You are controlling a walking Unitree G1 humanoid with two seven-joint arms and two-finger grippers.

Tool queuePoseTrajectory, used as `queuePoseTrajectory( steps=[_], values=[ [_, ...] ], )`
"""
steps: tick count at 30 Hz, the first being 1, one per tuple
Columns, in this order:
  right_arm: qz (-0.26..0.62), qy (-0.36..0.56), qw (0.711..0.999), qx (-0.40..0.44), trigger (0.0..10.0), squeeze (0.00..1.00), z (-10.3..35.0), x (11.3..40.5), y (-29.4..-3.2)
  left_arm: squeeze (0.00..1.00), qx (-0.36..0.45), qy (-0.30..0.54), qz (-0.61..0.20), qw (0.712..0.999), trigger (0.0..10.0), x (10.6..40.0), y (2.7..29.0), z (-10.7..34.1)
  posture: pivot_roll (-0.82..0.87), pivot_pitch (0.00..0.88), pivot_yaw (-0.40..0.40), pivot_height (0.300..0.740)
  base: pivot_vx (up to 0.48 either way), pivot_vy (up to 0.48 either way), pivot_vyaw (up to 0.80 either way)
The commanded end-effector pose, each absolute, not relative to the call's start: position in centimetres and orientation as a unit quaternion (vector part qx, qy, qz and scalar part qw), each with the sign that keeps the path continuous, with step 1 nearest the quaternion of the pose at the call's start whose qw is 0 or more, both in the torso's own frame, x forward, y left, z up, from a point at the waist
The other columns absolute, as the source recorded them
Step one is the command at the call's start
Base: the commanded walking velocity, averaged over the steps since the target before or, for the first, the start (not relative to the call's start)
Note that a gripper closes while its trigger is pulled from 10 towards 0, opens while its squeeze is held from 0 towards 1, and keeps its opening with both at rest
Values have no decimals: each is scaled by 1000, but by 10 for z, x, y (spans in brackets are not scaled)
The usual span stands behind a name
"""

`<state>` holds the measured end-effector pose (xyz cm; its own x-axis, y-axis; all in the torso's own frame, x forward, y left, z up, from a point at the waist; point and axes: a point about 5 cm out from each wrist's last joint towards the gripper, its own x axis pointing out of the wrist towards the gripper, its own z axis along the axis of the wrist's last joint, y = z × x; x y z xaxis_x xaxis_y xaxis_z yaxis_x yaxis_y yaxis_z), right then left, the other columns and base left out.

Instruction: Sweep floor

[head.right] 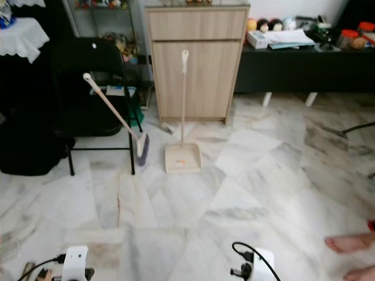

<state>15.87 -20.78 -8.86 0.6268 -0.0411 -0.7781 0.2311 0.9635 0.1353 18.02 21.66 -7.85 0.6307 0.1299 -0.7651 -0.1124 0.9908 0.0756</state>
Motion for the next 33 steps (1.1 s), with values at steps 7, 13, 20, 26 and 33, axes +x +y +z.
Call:
queuePoseTrajectory(
  steps=[7,13,20,26,33],
  values=[
    [-80,418,898,114,10000,0,-87,160,-209,0,10,429,73,901,10000,178,219,-79,6,31,5,740,341,0,0],
    [-78,416,899,114,10000,0,-87,161,-208,0,8,426,72,902,10000,179,218,-79,7,30,4,740,345,0,0],
    [-81,412,900,116,10000,0,-86,163,-208,0,7,424,71,903,10000,181,218,-78,7,29,4,740,347,0,0],
    [-81,412,900,115,10000,0,-87,162,-209,0,6,422,69,904,10000,182,217,-77,6,29,4,740,349,0,0],
    [-85,416,898,117,10000,0,-87,159,-211,0,7,422,67,904,10000,182,216,-78,5,30,4,740,342,0,0]
  ],
)
